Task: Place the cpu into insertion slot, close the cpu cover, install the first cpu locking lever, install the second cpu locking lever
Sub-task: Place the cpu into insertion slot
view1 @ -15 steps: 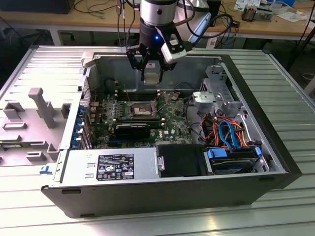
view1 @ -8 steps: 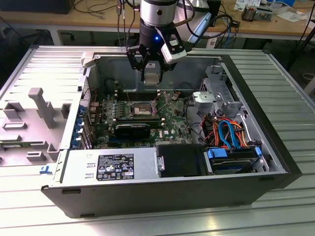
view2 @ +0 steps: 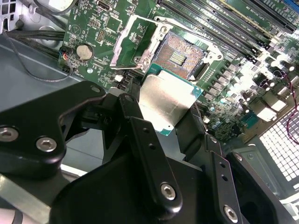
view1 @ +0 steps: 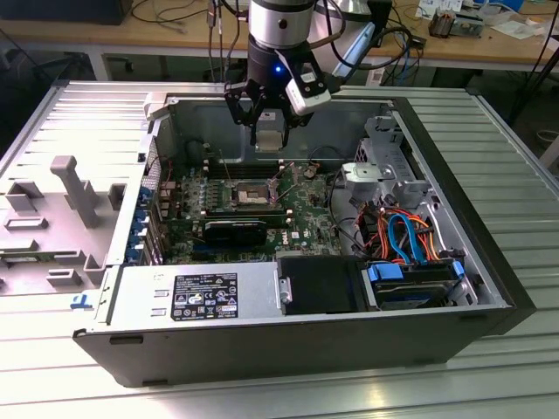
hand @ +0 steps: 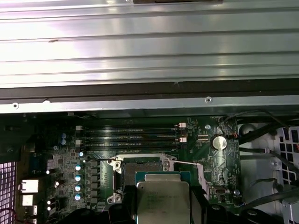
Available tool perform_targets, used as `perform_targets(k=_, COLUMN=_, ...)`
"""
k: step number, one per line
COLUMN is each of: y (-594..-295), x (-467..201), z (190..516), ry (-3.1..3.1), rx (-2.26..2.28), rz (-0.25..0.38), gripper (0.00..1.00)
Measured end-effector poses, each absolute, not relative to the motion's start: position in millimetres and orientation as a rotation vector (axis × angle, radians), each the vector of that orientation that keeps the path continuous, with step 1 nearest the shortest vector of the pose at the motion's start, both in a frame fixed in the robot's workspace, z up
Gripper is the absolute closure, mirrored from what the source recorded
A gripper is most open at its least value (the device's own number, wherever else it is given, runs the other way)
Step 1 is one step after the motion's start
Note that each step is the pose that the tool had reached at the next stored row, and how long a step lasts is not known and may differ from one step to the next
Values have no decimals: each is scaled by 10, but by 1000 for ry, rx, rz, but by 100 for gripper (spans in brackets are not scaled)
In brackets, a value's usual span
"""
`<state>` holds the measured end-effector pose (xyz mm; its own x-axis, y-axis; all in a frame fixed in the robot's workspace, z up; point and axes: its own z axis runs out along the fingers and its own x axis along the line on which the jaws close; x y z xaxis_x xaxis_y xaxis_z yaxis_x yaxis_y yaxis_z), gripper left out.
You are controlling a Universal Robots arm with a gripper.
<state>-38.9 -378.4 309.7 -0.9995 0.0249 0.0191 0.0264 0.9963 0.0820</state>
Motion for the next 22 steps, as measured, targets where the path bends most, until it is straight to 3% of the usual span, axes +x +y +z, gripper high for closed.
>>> perform_targets(k=9, y=-3796, x=-393, z=3074, ry=-3121, rx=-40, rz=-126, gripper=46)
perform_targets(k=22, y=-3797, x=-427, z=3012, ry=-3124, rx=-41, rz=-45, gripper=46)
